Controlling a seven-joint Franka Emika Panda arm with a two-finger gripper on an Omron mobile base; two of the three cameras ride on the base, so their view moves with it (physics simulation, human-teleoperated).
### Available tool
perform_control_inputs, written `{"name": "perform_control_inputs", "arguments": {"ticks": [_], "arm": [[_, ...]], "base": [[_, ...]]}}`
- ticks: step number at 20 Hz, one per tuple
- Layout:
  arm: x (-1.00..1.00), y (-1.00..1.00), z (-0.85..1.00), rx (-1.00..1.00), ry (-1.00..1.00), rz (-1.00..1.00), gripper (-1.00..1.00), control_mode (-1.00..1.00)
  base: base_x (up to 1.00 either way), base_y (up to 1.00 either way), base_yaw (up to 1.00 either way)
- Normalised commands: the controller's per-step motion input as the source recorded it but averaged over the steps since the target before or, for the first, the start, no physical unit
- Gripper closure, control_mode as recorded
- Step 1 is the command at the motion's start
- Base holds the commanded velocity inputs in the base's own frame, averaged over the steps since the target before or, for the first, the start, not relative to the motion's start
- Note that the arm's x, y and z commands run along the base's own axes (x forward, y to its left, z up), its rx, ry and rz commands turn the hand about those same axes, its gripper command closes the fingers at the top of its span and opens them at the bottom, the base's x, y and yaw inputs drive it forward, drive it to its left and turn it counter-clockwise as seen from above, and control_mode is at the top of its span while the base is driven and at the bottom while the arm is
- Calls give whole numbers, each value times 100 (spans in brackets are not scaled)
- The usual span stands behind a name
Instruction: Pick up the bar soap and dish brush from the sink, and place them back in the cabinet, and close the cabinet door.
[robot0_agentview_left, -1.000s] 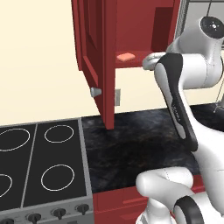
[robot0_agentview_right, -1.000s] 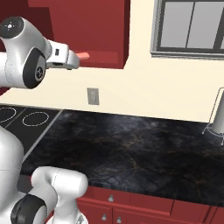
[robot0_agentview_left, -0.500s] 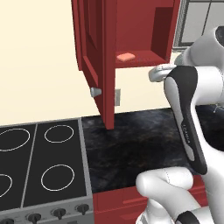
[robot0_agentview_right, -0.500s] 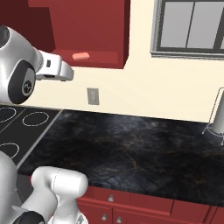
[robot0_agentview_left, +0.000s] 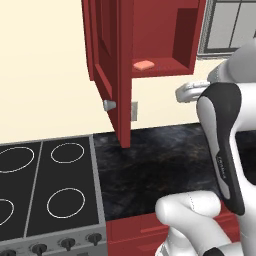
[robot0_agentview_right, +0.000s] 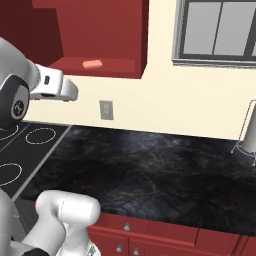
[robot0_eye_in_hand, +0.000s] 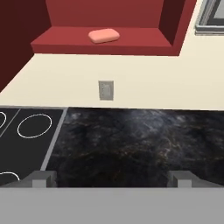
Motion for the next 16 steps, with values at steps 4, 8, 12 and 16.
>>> {"name": "perform_control_inputs", "arguments": {"ticks": [4,8,12,16], "arm": [[-37,0,0,0,9,0,-100,-100],[-38,0,0,0,8,0,-100,-100],[-39,0,0,0,6,0,-100,-100],[-35,0,0,0,4,0,-100,-100]], "base": [[0,0,0],[0,0,0],[0,0,0],[0,0,0]]}}
